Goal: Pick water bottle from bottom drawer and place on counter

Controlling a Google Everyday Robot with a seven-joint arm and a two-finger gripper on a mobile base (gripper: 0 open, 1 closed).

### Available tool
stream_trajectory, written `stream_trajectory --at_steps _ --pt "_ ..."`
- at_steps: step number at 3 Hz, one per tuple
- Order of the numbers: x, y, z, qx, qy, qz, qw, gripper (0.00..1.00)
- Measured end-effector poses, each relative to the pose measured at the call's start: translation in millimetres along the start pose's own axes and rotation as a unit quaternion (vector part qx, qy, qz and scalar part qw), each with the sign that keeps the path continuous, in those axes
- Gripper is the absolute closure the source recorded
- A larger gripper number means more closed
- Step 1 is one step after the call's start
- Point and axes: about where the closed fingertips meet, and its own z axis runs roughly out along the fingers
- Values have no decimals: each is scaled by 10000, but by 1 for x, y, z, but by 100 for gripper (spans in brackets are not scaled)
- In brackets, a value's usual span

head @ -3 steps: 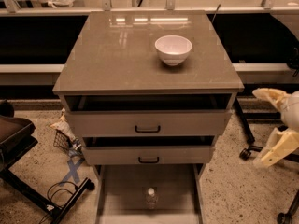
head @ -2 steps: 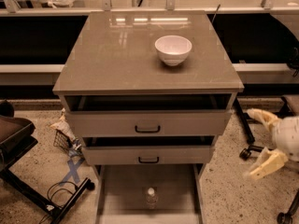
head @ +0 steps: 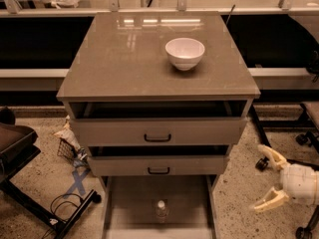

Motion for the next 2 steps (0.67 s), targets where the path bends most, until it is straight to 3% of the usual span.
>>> stream_trajectory --at_steps 1,2 --pt "50 7 13 -23 -376 -71 9993 0" --pt "50 7 15 -34 -389 -61 9992 0"
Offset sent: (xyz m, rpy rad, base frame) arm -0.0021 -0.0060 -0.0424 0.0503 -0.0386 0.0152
